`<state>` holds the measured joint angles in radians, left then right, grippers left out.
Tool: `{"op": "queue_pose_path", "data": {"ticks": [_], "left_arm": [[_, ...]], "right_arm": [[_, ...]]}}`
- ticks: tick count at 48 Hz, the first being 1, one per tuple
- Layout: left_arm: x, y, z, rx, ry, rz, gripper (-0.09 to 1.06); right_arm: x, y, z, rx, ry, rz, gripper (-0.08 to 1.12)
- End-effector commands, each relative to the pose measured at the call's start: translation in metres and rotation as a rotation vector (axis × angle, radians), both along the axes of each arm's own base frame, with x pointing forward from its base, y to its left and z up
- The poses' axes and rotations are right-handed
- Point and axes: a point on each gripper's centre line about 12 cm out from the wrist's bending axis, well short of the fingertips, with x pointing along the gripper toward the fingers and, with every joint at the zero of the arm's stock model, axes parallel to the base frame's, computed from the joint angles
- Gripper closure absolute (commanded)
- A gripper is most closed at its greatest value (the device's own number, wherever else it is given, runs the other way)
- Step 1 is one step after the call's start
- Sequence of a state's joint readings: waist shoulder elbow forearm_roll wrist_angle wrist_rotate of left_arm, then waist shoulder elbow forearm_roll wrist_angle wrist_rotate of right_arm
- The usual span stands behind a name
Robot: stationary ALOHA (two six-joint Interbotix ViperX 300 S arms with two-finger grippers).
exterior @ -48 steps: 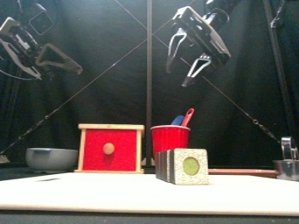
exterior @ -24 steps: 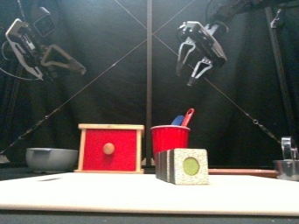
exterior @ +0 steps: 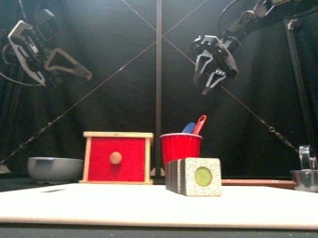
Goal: Place sushi on board then cut the sushi with the knife then place the pieces on the plate
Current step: Pick knife at handle with right hand
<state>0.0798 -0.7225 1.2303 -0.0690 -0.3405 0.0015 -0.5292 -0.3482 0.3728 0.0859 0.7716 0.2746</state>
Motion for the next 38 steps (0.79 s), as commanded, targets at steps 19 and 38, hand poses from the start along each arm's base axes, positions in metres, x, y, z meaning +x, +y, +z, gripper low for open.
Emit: {"op": "queue_pose_path", "data": {"ticks": [19,38], "left_arm": [[0.005,0.003,0.013,-0.001,-0.046,0.015,0.99],[0.004,0.004,0.011,-0.001,-0.042,0.02,0.99]], "right_arm": [[0.016,-0.047,-0.003,0.189,0.098,0.177,0.15],[0.022,-0.069,-0.035,0.332,0.245,0.245,0.15]]}}
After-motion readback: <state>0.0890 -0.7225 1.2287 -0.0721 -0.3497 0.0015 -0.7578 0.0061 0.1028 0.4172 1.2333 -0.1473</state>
